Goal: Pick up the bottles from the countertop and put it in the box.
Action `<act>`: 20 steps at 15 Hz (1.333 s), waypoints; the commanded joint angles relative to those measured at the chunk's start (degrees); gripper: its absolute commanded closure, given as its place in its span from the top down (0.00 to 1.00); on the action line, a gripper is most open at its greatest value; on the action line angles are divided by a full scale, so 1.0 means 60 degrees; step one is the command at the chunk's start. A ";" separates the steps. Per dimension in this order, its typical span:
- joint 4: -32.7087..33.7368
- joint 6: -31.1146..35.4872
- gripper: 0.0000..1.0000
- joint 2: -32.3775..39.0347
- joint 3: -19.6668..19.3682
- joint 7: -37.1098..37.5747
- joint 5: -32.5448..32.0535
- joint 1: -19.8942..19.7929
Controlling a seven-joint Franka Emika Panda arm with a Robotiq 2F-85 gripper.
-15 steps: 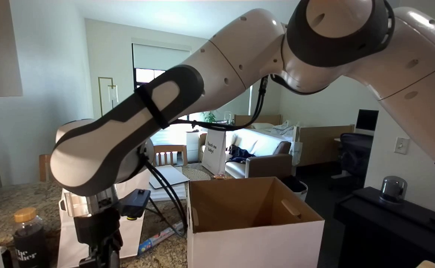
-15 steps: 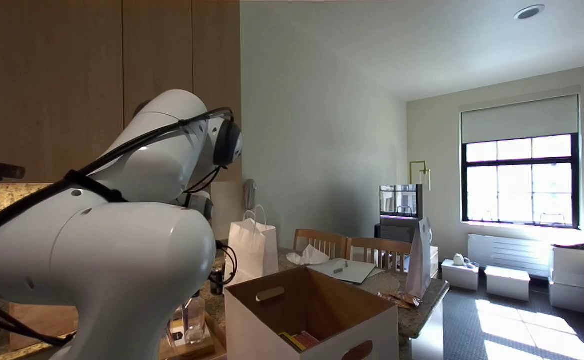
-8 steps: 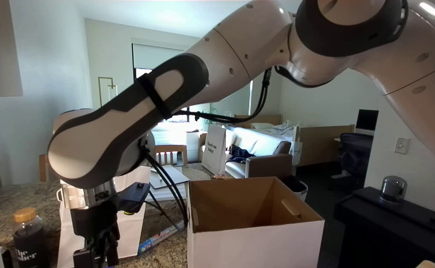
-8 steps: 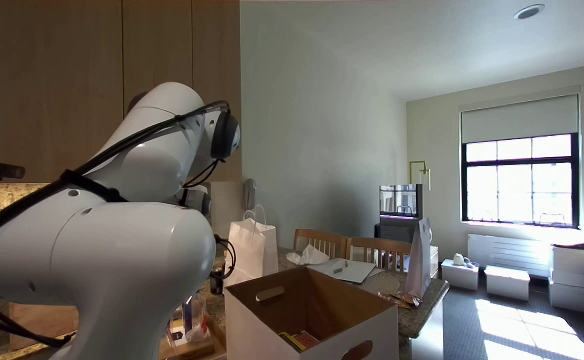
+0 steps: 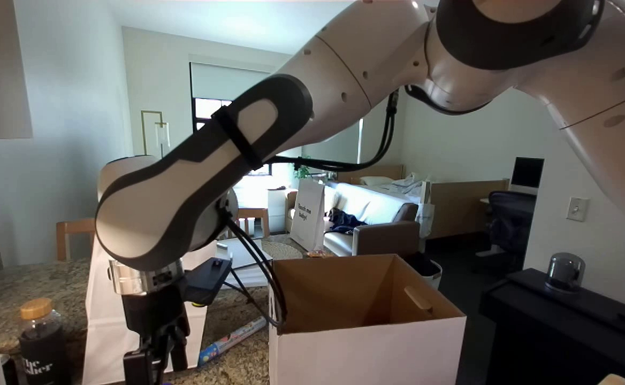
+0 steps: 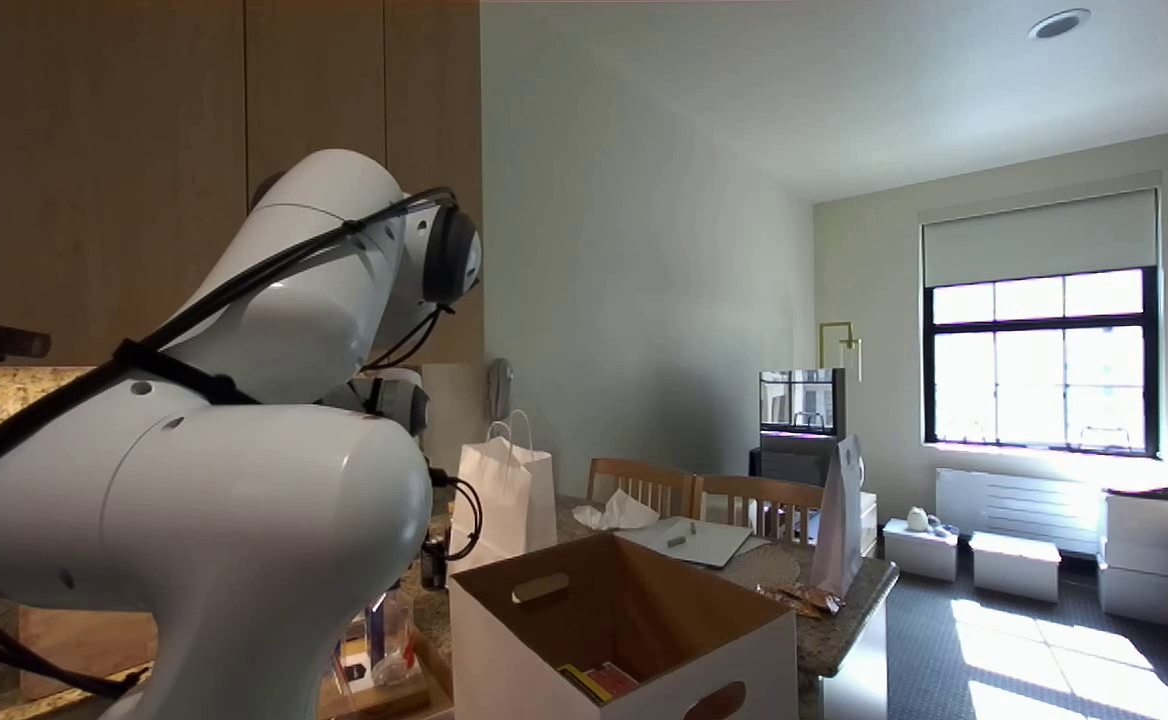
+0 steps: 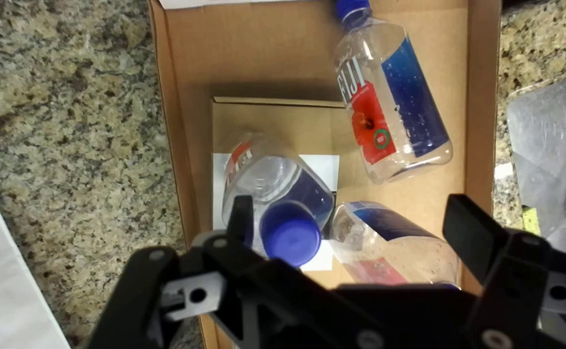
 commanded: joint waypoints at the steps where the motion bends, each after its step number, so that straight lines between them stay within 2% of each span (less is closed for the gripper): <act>1: -0.0351 0.0268 1.00 -0.0119 -0.0042 0.0313 -0.0205 0.0017; 5: -0.0038 0.0215 1.00 0.0180 0.0027 0.0108 -0.0193 0.0073; 6: 0.0016 0.0204 0.75 0.0221 0.0043 0.0075 -0.0195 0.0087; 7: 0.0069 0.0187 0.74 0.0236 0.0030 0.0110 -0.0236 0.0130; 12: 0.0206 0.0126 0.39 0.0274 -0.0042 0.0166 -0.0365 0.0230; 17: 0.0326 0.0113 0.09 0.0417 -0.0009 0.0115 -0.0310 0.0217; 18: 0.0330 0.0126 0.08 0.0429 0.0000 0.0111 -0.0294 0.0209; 19: 0.0297 0.0160 0.20 0.0407 0.0009 0.0120 -0.0275 0.0193; 20: 0.0240 0.0205 0.40 0.0365 0.0010 0.0148 -0.0272 0.0188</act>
